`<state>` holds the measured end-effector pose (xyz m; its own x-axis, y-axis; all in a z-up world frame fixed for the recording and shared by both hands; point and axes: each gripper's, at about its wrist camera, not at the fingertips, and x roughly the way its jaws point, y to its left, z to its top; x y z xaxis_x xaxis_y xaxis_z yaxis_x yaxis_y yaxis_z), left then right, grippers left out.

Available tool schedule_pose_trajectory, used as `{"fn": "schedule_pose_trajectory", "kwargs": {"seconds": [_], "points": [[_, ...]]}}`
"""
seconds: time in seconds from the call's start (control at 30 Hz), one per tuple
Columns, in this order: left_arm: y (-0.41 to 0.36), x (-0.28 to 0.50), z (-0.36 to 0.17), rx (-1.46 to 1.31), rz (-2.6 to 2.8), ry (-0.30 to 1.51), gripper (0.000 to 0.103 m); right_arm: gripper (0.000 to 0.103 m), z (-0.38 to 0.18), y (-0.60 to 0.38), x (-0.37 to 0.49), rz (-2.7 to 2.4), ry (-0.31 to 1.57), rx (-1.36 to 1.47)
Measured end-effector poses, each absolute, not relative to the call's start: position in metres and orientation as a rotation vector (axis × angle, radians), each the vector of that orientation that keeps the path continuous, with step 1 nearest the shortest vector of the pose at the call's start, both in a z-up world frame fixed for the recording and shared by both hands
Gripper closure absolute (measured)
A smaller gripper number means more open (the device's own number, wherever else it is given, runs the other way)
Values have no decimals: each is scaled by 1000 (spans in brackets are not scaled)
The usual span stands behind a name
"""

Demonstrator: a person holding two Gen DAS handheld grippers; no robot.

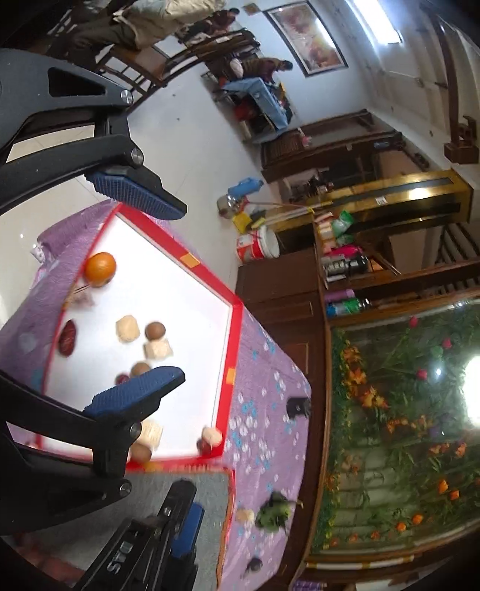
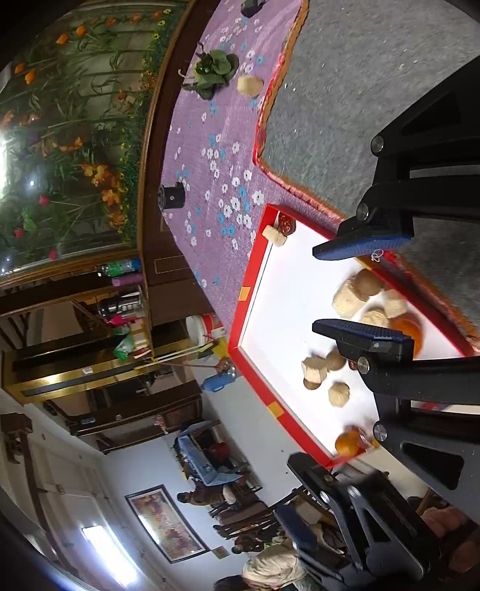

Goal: Organize fruits

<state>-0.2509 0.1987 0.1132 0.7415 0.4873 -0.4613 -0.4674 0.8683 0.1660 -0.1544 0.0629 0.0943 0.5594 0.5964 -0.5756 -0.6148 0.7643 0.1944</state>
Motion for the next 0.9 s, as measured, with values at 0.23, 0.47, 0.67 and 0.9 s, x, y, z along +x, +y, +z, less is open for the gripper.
{"fn": "schedule_pose_trajectory", "kwargs": {"seconds": [0.23,0.47,0.67,0.9], "points": [[169,-286,143,29,449,487,21,70,112,36,-184,731,605,-23],[146,-305,163,62,458,437,21,68,124,15,-205,728,553,-20],[138,-310,171,56,441,424,21,67,124,7,-207,725,548,-17],[128,-307,171,64,398,419,21,67,122,-1,-204,720,553,-1]]}}
